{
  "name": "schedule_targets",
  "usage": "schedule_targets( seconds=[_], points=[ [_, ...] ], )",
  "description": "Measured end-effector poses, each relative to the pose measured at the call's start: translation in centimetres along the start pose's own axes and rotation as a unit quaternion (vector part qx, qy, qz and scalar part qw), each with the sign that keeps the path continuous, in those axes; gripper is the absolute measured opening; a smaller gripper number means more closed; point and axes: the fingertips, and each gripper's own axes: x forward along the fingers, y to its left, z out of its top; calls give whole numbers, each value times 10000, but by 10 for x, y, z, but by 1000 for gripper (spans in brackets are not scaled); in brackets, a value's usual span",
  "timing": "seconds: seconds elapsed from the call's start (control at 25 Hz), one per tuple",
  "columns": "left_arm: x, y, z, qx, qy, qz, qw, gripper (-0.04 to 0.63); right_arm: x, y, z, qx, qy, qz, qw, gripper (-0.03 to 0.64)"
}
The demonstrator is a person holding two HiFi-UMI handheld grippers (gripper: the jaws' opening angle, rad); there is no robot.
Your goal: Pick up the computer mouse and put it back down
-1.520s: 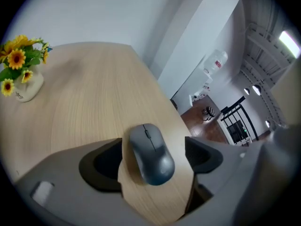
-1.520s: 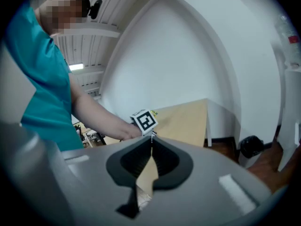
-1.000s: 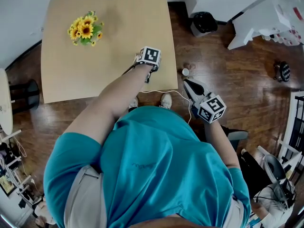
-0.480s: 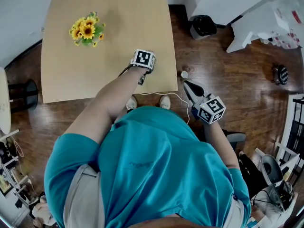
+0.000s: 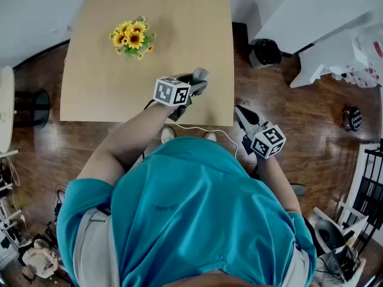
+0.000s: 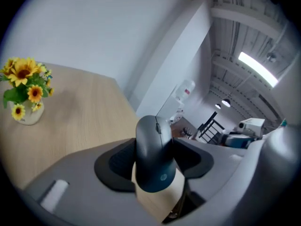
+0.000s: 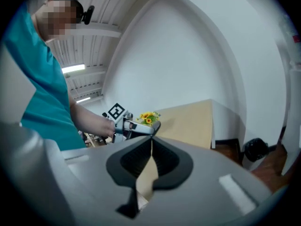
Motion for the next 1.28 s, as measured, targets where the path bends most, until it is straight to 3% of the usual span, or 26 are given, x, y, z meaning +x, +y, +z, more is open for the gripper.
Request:
schedule_targets(
  seconds=[0.32,0.52,0.88,1.28],
  points=[
    [-106,-4,29,-246,-1238,-478,9909,259,34,20,33,-277,-159,282,9991,6],
    [-154,-5,35,-183,-1813,-633,9812,259,48,32,53,-434,-253,444,9977,6],
    [-198,-10,32,-143,-2276,-900,9695,259,62,53,76,-547,-357,687,9955,6],
    [-210,-16,38,-190,-2541,-1169,9599,259,68,56,81,-593,-307,756,9949,6]
  ],
)
